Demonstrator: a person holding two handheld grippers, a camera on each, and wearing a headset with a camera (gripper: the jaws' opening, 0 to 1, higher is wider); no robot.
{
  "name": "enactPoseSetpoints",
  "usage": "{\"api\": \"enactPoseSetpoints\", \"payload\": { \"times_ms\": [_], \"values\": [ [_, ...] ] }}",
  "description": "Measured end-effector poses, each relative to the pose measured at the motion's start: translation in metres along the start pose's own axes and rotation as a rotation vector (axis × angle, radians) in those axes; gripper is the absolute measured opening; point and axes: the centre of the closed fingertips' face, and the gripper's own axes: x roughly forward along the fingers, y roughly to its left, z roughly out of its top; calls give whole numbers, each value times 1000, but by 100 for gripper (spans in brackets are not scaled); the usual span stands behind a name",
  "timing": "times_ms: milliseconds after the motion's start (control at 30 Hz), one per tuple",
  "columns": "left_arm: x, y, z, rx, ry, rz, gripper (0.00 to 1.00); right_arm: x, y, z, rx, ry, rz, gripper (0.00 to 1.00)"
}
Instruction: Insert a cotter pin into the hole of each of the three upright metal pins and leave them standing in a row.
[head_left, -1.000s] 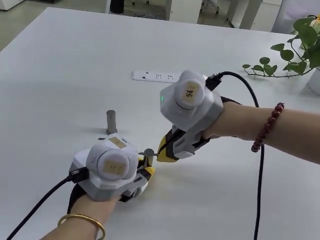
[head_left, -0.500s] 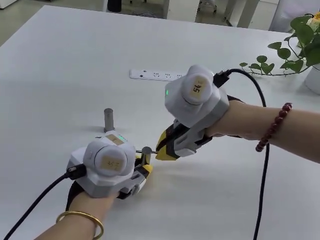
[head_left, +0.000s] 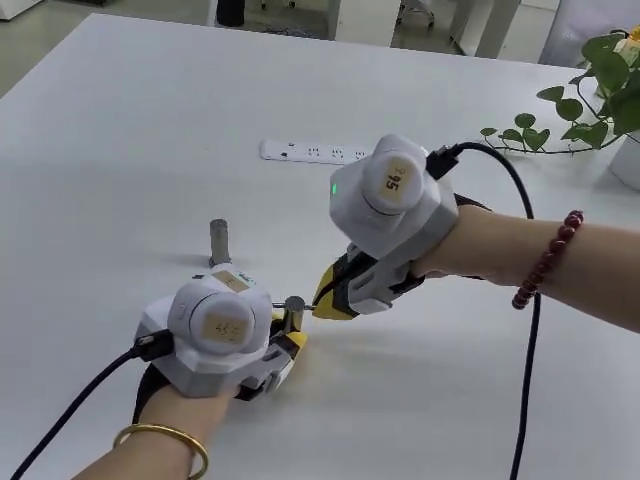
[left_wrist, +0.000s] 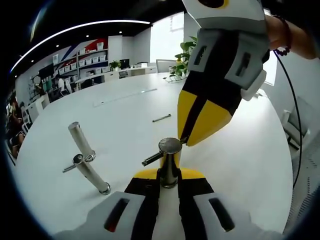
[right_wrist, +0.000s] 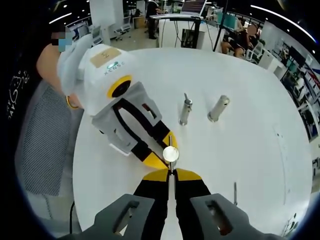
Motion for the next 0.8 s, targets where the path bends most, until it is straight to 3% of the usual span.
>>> {"api": "enactPoseSetpoints", "payload": {
  "times_ms": [800],
  "values": [
    [0, 0, 0, -16, 0, -1, 11, 3, 0, 6, -13, -19, -2, 0]
  ]
}}
